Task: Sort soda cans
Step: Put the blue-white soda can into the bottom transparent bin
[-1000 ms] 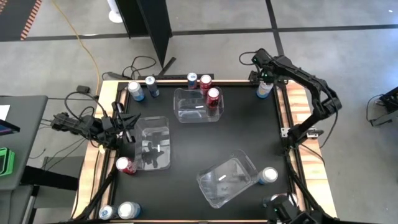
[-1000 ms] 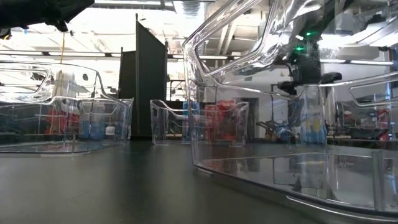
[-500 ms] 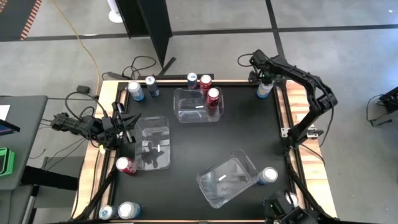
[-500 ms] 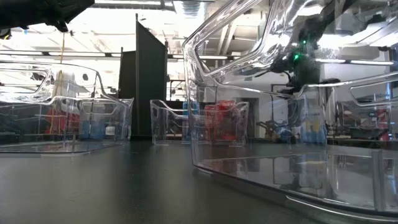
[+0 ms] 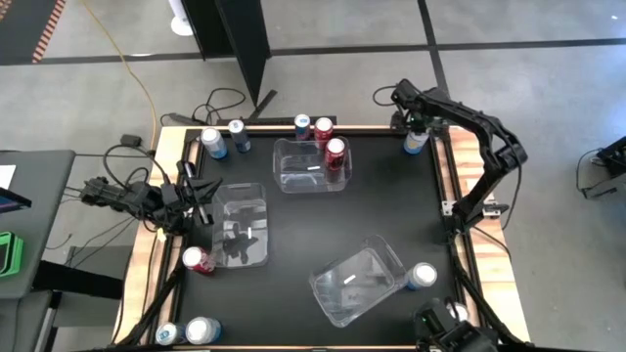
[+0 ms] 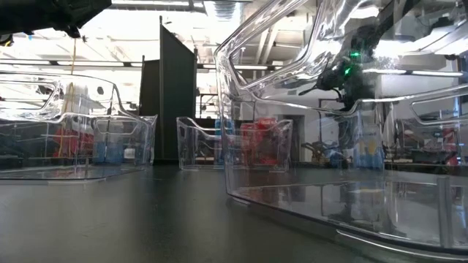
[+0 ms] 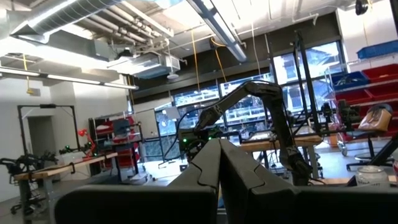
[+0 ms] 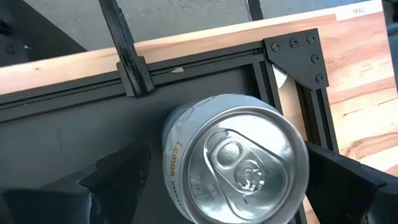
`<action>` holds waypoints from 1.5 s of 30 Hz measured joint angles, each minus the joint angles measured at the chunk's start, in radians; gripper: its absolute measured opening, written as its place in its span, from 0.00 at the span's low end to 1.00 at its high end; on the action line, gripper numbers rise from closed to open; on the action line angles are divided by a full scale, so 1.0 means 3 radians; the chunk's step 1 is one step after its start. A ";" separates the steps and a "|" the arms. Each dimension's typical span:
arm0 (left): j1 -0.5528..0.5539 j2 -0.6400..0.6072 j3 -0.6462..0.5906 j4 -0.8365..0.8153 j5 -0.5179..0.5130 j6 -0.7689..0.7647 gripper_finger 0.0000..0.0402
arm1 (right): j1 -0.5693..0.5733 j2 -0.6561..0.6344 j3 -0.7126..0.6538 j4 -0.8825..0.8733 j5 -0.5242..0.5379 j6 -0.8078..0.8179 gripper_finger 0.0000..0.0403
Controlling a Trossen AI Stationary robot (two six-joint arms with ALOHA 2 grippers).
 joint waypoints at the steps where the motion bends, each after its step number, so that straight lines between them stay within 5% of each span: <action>1: 0.0000 0.0000 0.0000 -0.0003 0.0000 0.0000 0.00 | -0.0001 0.0013 0.0000 0.0001 0.0001 -0.0006 0.98; 23: 0.0001 0.0000 0.0000 -0.0005 -0.0001 0.0000 0.00 | -0.0023 0.0044 0.0001 0.0062 -0.0061 -0.0045 0.84; 45: 0.0000 -0.0001 0.0000 -0.0005 -0.0001 0.0000 0.00 | 0.0153 0.0040 -0.0018 -0.0087 -0.0165 -0.0072 0.79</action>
